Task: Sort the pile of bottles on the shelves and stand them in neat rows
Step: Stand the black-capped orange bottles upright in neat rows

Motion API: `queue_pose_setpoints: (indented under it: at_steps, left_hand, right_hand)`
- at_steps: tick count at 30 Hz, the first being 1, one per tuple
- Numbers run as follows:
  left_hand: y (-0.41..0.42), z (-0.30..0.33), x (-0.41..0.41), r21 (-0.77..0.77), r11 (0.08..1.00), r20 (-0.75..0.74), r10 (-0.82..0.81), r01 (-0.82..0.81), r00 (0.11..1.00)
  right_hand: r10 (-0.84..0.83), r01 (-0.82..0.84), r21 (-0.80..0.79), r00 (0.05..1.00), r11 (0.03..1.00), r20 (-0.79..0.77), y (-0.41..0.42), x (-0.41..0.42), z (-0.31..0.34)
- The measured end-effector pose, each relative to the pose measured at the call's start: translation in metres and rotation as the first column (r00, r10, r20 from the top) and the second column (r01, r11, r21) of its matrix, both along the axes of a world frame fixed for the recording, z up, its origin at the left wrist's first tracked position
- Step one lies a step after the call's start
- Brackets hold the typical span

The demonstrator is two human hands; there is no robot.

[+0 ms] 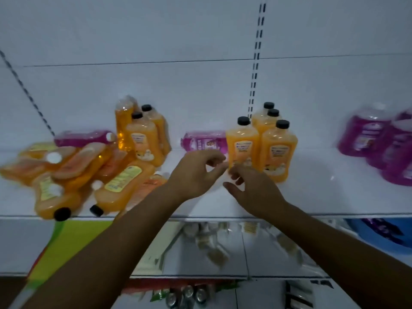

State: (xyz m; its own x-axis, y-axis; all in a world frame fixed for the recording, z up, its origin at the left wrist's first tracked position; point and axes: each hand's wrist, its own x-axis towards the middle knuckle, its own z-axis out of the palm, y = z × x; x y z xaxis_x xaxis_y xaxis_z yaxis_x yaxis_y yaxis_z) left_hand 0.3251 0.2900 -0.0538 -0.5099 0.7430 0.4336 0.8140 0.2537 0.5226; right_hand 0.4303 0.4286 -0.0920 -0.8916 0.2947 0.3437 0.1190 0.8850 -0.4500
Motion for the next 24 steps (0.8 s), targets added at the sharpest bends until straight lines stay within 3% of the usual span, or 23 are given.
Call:
queue_pose_setpoints:
  at_steps: [4, 8, 18, 21, 24]
  left_hand:
    - [-0.048, -0.012, -0.034, -0.049, 0.977, 0.171, 0.214, -0.209, 0.962]
    - [-0.061, -0.024, -0.059, -0.066, 0.947, 0.359, 0.317, -0.315, 0.878]
    - [0.024, -0.017, -0.121, -0.173, 0.910, 0.193, 0.406, -0.376, 0.893]
    - [0.046, -0.024, -0.141, -0.146, 0.923, 0.209, 0.380, -0.355, 0.901]
    - [0.058, -0.038, -0.159, -0.156, 0.922, 0.244, 0.383, -0.353, 0.891]
  right_hand:
    - [0.033, -0.034, 0.020, 0.998, 0.999, 0.046, -0.023, -0.035, -0.003]
    - [0.030, -0.026, -0.034, 0.994, 0.999, 0.109, -0.026, -0.060, -0.004]
    - [0.141, -0.094, -0.253, 0.974, 0.963, 0.177, -0.005, -0.109, -0.025]
    - [0.161, -0.122, -0.238, 0.976, 0.963, 0.150, -0.001, -0.126, -0.026]
    - [0.136, -0.128, -0.120, 0.989, 0.984, 0.061, 0.003, -0.144, -0.029]
